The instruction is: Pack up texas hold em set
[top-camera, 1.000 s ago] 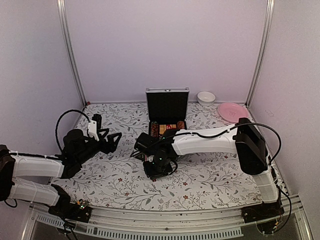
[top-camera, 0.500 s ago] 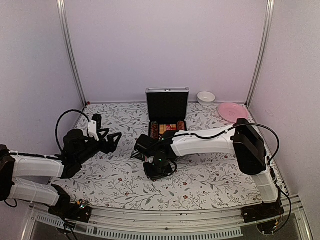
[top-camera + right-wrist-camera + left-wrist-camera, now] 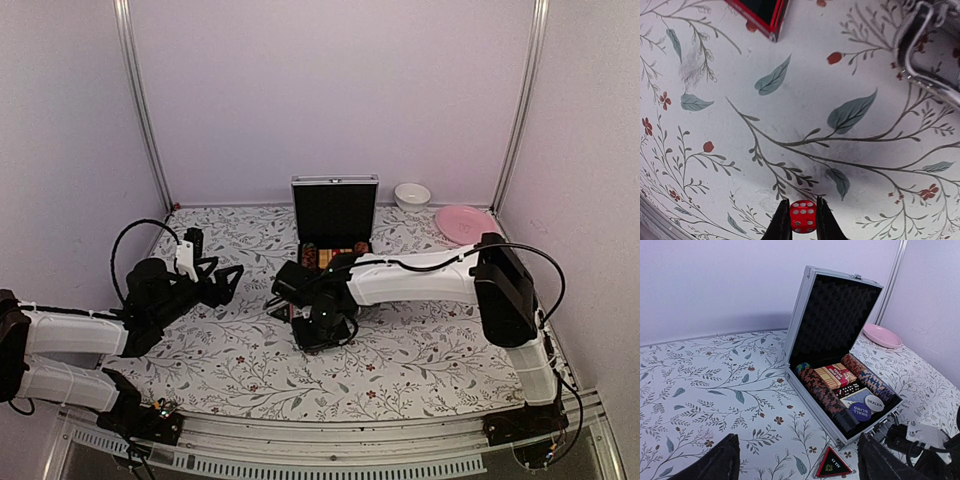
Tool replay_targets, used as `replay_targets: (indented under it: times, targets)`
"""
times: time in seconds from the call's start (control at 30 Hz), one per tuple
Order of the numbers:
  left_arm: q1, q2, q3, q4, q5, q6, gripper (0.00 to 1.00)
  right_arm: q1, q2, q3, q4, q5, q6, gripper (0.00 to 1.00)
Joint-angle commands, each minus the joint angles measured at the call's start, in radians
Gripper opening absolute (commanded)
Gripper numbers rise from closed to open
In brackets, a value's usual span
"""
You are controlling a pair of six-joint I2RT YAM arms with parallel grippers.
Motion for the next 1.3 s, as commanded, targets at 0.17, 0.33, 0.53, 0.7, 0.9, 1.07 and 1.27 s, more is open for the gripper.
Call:
replay_targets:
  times: [0.17, 0.33, 0.53, 0.7, 0.9, 1.07, 1.27]
  targets:
    - [0.013, -0.006, -0.008, 0.009, -0.001, -0.001, 0.81, -0.204, -0.165, 0.019, -0.035, 0.21, -0.092, 0.14]
    - [0.013, -0.011, -0.009, 0.005, -0.013, 0.004, 0.81, -0.287, -0.114, 0.07, 0.006, 0.256, -0.161, 0.14]
    - [0.013, -0.009, -0.01, 0.005, -0.018, 0.006, 0.81, -0.324, -0.016, 0.165, 0.012, 0.289, -0.213, 0.14]
    - [0.012, -0.002, -0.008, 0.006, -0.019, 0.008, 0.81, -0.346, 0.02, 0.186, 0.028, 0.292, -0.222, 0.14]
    - [0.013, 0.008, -0.003, 0.009, -0.014, 0.006, 0.81, -0.359, 0.064, 0.214, 0.066, 0.27, -0.238, 0.14]
    - [0.013, 0.006, -0.005, 0.009, -0.018, 0.007, 0.81, -0.37, 0.089, 0.237, 0.074, 0.274, -0.242, 0.14]
    - [0.013, 0.006, -0.004, 0.01, -0.015, 0.007, 0.81, -0.38, 0.143, 0.252, 0.082, 0.279, -0.244, 0.14]
